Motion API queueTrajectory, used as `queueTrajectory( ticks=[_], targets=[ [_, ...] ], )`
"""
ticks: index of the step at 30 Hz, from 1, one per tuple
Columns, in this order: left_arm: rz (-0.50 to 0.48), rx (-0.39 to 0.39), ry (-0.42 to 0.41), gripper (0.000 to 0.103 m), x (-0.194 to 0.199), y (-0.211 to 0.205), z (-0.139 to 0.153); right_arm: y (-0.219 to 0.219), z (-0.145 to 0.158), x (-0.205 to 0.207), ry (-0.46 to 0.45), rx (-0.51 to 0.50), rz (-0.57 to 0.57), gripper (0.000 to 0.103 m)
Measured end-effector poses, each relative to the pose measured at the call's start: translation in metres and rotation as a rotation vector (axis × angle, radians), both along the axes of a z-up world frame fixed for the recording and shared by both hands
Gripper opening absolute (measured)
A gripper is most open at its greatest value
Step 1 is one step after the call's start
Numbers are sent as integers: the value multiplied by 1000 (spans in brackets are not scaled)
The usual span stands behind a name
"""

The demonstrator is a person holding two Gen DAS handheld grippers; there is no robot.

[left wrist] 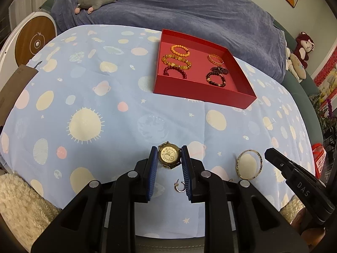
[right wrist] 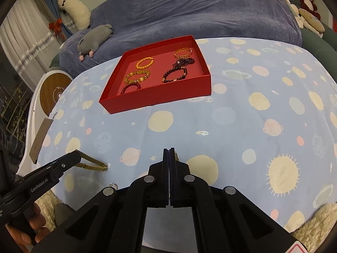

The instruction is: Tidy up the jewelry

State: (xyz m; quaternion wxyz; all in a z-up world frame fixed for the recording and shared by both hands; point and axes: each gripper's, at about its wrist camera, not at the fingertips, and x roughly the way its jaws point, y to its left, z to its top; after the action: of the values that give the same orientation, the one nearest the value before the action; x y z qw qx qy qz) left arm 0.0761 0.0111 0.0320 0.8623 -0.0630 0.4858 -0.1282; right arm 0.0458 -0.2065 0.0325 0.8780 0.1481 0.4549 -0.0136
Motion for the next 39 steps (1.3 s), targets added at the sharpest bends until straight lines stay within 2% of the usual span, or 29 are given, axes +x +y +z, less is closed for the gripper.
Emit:
queueTrajectory(
  ticks=[4, 6, 9, 10, 12, 18, 22, 25, 28, 29, 32, 33, 35, 36, 37, 39],
  targets=[
    [1, 2, -1, 22, 0, 1, 0, -5, -5, 1, 12, -22, -7, 0],
    [2, 3, 2, 22, 0, 1, -1, -7, -12, 1, 46, -32, -4, 1],
    [3, 3, 14, 22, -1, 1, -4, -9, -24, -1, 86, -48, -10, 25],
    [3, 3, 17, 22, -1, 1, -5, -9, -28, -2, 94, -57, -13, 43],
    [-2, 7, 21, 22, -2, 0, -7, -7, -34, -4, 96, -77, -14, 54],
    [-13, 14, 29, 22, -5, -4, -11, -6, -58, 3, 153, -158, -7, 55],
    [-17, 21, 31, 22, -5, -5, -13, -9, -64, 7, 156, -173, -9, 59],
    [-15, 20, 35, 22, -5, -5, -15, -9, -64, 7, 150, -179, -4, 57],
    [-19, 23, 34, 22, -5, -6, -15, -10, -62, 8, 154, -214, -11, 9],
    [-19, 23, 33, 22, -5, -7, -15, -12, -62, 9, 158, -194, -8, 5],
    [-21, 22, 32, 22, -5, -8, -14, -17, -61, 11, 163, -159, -14, 5],
    [-21, 21, 32, 22, -4, -8, -14, -18, -60, 10, 158, -154, -19, 7],
    [-22, 23, 28, 22, -4, -8, -13, -19, -58, 9, 155, -150, -35, 34],
    [-21, 24, 28, 22, -4, -7, -13, -18, -55, 7, 137, -137, -39, 59],
    [-19, 23, 31, 22, -4, -7, -13, -17, -51, 6, 115, -136, -44, 67],
    [-17, 20, 34, 22, -4, -8, -13, -10, -50, 9, 113, -147, -21, 67]
  ],
)
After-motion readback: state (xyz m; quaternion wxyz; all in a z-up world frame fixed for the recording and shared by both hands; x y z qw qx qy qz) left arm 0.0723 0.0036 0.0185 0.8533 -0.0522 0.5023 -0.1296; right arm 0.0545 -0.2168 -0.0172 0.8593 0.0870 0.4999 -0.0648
